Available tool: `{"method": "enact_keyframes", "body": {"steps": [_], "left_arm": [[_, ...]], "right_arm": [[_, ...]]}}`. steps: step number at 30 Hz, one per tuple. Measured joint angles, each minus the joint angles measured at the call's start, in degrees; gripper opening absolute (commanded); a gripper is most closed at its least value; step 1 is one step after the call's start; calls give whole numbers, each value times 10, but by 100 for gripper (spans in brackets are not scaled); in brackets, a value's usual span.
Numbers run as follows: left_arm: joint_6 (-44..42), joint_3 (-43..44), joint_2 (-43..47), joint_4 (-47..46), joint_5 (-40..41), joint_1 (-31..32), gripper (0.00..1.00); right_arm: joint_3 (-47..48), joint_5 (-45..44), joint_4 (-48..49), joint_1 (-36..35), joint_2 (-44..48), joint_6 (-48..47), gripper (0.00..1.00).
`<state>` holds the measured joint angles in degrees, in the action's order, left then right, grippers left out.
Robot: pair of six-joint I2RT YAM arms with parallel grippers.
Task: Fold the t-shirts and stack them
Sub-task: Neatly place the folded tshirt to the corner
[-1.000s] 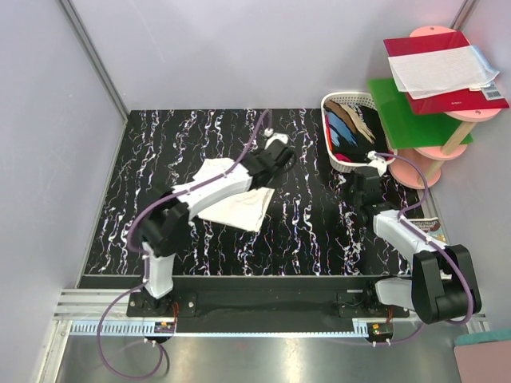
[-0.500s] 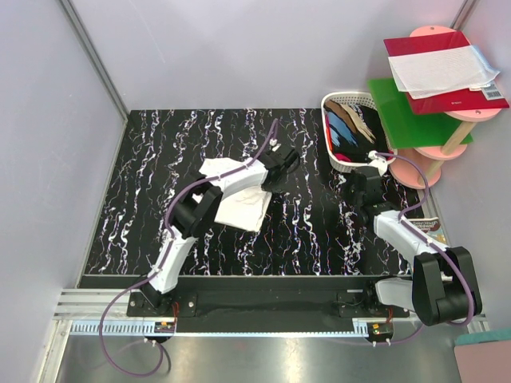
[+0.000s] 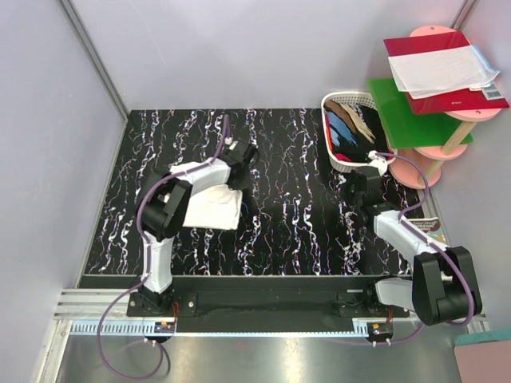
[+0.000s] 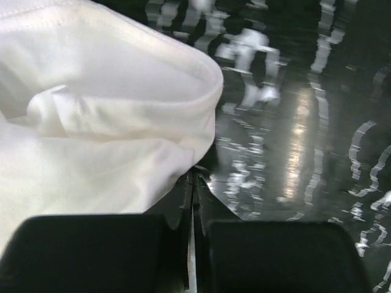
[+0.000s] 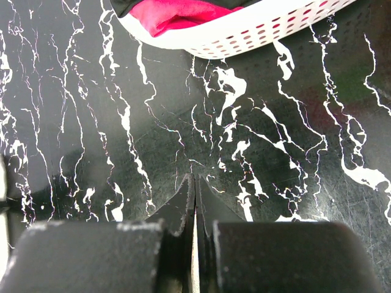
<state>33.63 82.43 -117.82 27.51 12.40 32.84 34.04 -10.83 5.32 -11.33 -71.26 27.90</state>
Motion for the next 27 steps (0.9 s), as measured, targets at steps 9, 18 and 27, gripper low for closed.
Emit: {"method": "enact_keyframes", "body": {"steps": [9,18,27], "left_arm": [[-2,-122,77,-68,-82,-125,0],[-8,-199,130,-111,-146,-148,0],[-18,-240,177,-69,-179,-45,0]], "right_arm": [[0,8,0,0,-2,6,0],[0,15,2,-3,-5,11,0],[-3,19,10,-10,-11,18,0]]}}
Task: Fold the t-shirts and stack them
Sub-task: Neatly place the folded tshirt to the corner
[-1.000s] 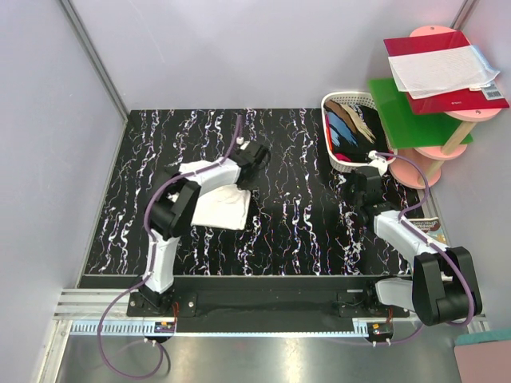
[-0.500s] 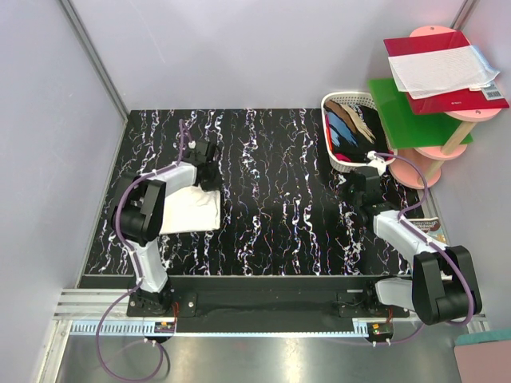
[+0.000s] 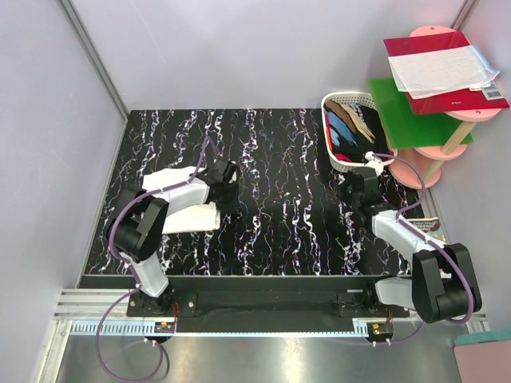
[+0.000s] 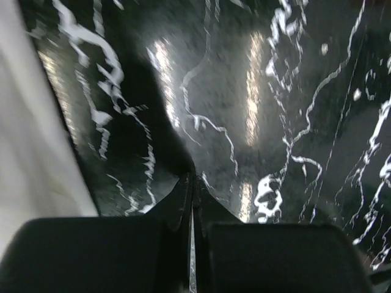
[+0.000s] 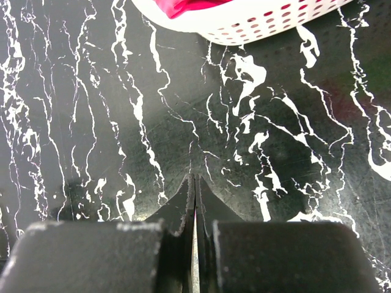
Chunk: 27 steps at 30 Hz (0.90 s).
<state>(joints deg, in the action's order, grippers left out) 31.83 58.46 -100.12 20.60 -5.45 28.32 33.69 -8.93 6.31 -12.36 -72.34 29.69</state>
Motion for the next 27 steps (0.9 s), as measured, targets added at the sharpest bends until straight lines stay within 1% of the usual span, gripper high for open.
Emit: {"method": "enact_keyframes", "body": {"steps": [2,5,7,11,14,17,19,22,25,27], "left_arm": [[4,0,-2,9,0,7,0],[18,0,-9,4,-12,-2,0],[30,-1,-17,-14,-38,-14,0],[64,-16,-32,-82,-100,-54,0],[83,-31,-27,-106,-97,-71,0],[93,-51,-7,-109,-74,-83,0],[95,-65,9,-103,-62,-95,0],[93,-75,34,-64,-36,-110,0],[77,-74,54,-9,-2,-117,0],[58,-63,66,54,36,-119,0]], "right_arm": [[0,1,0,-2,0,0,0],[0,1,0,-2,0,0,0],[0,1,0,-2,0,0,0],[0,2,0,-2,1,0,0],[0,5,-1,-2,2,0,0],[0,7,-1,-2,5,0,0],[0,10,-1,-2,5,0,0],[0,15,0,-3,5,1,0],[0,20,0,-3,5,1,0],[0,22,0,-4,5,1,0]]}}
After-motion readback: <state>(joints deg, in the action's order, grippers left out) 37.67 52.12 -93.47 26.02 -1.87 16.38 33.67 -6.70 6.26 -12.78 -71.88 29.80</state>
